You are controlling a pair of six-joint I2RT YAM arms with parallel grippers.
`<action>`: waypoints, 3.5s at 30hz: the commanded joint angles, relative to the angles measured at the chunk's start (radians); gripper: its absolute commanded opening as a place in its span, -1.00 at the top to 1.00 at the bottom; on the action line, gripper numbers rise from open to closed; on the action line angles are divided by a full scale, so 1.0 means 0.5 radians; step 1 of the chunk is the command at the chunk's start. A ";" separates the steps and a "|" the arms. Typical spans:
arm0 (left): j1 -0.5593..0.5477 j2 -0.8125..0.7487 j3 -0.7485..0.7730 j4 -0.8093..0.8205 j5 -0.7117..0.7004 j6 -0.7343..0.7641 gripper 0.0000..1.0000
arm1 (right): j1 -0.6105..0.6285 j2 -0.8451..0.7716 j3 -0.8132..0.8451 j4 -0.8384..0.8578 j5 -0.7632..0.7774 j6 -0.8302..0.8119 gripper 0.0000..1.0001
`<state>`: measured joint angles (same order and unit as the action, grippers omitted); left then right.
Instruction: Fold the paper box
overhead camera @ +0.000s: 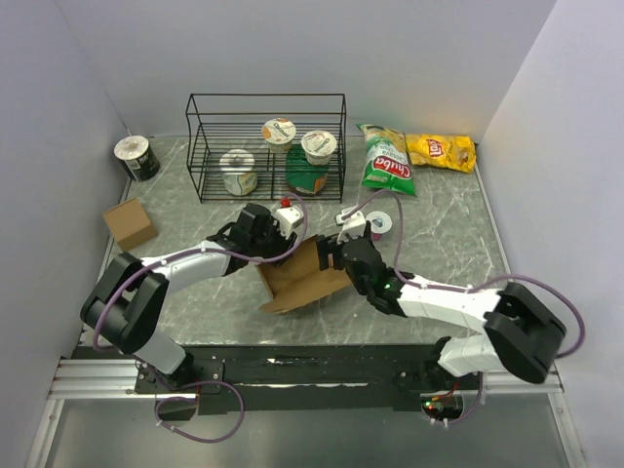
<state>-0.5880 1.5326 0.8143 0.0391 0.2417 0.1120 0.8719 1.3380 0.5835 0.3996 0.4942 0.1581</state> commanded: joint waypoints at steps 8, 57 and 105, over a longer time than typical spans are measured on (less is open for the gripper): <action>0.044 0.177 0.172 -0.072 -0.139 -0.373 0.22 | 0.014 -0.467 0.379 -0.605 -0.040 0.186 -0.85; 0.440 -0.481 -1.008 1.557 0.508 -1.871 -0.82 | -0.522 0.324 0.042 0.170 -1.185 0.917 -0.68; 1.038 -0.393 0.586 -0.145 0.781 -1.007 -0.92 | 0.382 -0.529 0.002 -0.591 -0.188 0.586 -0.73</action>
<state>-0.0750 1.3788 1.0107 0.2100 0.6510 -0.5976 1.0462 1.0588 0.5465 0.0650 0.2913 0.4767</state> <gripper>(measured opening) 0.963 0.866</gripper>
